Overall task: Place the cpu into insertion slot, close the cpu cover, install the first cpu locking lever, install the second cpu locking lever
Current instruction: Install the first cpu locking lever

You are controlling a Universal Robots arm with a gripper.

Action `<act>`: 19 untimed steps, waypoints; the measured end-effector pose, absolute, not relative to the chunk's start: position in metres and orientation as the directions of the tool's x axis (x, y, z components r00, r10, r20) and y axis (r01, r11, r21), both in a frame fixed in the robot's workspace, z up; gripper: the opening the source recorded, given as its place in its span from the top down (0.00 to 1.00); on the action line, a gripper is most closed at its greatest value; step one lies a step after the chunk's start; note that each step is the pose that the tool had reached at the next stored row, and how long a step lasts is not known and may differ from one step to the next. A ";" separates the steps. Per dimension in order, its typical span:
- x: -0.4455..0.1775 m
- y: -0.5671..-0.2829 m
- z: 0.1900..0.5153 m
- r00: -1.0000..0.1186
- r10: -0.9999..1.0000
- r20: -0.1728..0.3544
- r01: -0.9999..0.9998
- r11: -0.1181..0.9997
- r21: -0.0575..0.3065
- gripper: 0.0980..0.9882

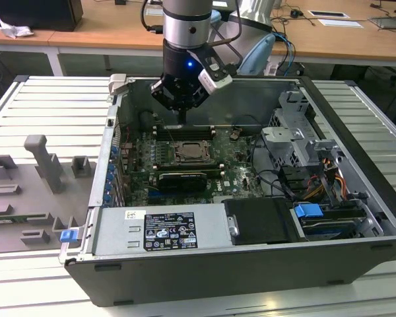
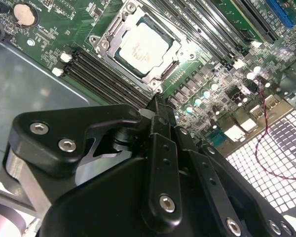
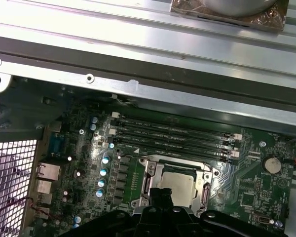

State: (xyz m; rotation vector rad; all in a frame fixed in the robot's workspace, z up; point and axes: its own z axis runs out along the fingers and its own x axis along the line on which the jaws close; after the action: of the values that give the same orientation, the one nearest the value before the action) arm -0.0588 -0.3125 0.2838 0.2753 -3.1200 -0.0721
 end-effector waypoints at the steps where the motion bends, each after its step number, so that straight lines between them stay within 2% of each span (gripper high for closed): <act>1: -0.059 -0.313 0.284 -0.985 -0.175 0.005 -0.175 0.984 0.047 0.99; 19: -0.068 -0.313 0.284 -0.985 -0.175 0.005 -0.175 0.984 0.046 0.99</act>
State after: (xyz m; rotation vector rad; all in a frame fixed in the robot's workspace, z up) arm -0.0681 -0.3126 0.2838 0.2753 -3.1199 -0.0718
